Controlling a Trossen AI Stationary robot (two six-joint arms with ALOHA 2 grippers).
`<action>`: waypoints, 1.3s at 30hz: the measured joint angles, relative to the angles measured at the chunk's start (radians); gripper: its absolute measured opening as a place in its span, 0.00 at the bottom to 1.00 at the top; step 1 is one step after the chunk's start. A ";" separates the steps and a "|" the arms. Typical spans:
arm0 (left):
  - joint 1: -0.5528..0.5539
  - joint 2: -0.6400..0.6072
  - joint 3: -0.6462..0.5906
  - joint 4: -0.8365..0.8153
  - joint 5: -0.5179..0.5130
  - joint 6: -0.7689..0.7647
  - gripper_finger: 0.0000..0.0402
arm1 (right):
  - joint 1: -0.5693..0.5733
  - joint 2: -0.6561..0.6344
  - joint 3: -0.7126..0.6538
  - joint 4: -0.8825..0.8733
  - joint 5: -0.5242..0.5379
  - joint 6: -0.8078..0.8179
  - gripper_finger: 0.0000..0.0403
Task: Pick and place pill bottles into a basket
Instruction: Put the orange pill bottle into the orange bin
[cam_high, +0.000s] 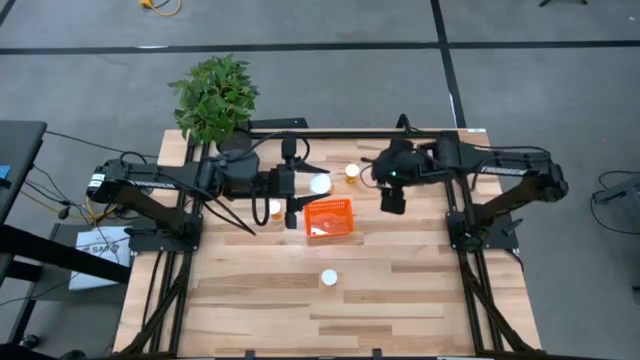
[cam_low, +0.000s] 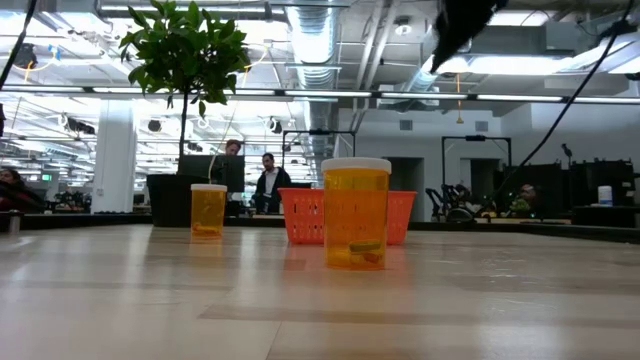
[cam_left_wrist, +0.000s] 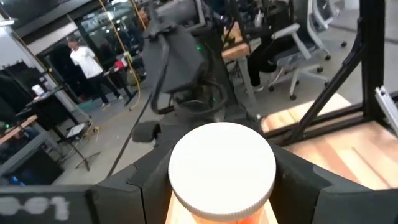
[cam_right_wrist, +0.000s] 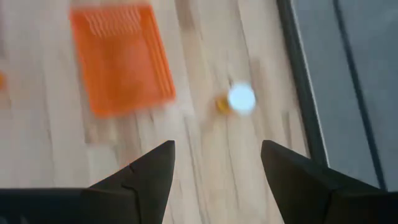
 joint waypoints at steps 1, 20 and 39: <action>0.000 0.000 0.000 -0.013 -0.004 -0.001 0.50 | -0.016 -0.001 0.000 -0.027 -0.010 -0.001 0.58; 0.067 0.096 -0.043 -0.087 0.073 -0.138 0.50 | -0.236 -0.003 -0.002 -0.091 -0.132 -0.131 0.58; 0.071 0.205 -0.042 -0.234 0.169 -0.251 0.50 | -0.302 -0.131 -0.174 -0.008 -0.152 -0.158 0.58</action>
